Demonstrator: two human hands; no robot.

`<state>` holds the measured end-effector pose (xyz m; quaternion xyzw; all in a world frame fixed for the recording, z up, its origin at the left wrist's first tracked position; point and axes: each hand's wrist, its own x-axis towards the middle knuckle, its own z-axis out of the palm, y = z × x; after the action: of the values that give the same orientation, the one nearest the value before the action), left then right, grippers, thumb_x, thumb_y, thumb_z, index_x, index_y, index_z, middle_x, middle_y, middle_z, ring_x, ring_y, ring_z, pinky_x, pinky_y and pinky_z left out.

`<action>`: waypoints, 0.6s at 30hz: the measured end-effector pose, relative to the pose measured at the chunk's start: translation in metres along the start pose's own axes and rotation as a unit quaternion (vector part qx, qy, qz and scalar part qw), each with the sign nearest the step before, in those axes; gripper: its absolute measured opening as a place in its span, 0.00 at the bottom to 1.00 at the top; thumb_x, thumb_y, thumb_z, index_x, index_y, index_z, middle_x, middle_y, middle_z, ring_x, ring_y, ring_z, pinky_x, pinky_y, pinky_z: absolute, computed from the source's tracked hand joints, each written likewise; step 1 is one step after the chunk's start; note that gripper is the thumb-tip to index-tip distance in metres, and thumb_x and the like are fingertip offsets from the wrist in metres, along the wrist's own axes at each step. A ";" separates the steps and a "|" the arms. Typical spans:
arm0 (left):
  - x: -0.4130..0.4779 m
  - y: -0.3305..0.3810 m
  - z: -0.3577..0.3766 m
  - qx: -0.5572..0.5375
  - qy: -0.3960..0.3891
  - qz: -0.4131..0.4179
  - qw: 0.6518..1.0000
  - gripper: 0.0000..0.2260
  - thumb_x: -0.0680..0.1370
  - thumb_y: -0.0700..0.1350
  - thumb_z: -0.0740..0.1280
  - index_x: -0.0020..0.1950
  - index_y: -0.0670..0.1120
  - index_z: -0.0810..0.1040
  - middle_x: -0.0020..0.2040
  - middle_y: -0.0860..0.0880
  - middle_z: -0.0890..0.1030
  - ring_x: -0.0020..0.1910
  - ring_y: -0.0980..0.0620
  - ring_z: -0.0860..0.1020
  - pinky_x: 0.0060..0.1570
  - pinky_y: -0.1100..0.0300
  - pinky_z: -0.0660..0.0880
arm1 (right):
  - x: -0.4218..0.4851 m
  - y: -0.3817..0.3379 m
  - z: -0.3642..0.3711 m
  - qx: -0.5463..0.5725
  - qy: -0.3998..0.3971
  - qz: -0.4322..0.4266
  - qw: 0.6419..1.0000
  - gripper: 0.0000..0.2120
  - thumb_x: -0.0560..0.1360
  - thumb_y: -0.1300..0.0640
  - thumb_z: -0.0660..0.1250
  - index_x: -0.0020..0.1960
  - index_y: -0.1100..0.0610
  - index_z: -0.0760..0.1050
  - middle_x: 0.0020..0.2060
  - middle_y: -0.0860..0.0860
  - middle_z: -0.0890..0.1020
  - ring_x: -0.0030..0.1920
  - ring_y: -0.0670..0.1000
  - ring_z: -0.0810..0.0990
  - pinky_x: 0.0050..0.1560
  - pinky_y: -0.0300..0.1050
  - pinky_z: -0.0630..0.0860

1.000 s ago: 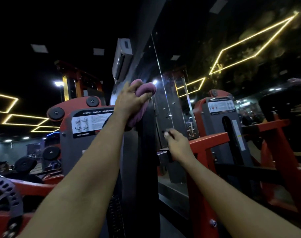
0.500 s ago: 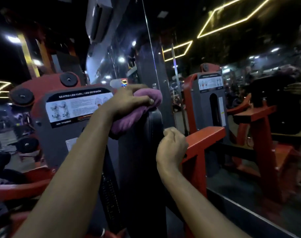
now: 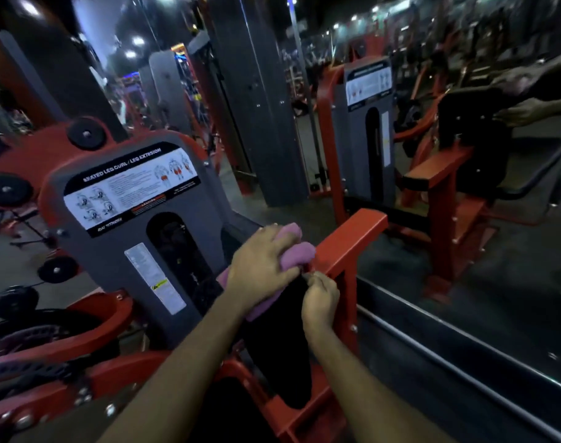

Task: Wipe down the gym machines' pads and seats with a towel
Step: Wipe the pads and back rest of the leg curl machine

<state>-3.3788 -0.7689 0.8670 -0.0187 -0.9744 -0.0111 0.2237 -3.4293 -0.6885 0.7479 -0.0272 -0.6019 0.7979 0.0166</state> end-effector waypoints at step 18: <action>0.041 -0.090 -0.014 -0.177 -0.048 -0.011 0.983 0.14 0.78 0.54 0.67 0.61 0.52 0.79 0.59 0.51 0.82 0.59 0.45 0.78 0.64 0.46 0.72 | -0.012 -0.031 0.026 -0.152 0.072 0.114 0.979 0.16 0.78 0.51 0.58 0.47 0.60 0.82 0.50 0.60 0.84 0.51 0.63 0.80 0.50 0.51 0.71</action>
<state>-3.4136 -0.8575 0.8960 -0.0481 -0.9667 -0.1852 0.1701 -3.4194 -0.7059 0.7856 -0.1549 -0.7063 0.6899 -0.0355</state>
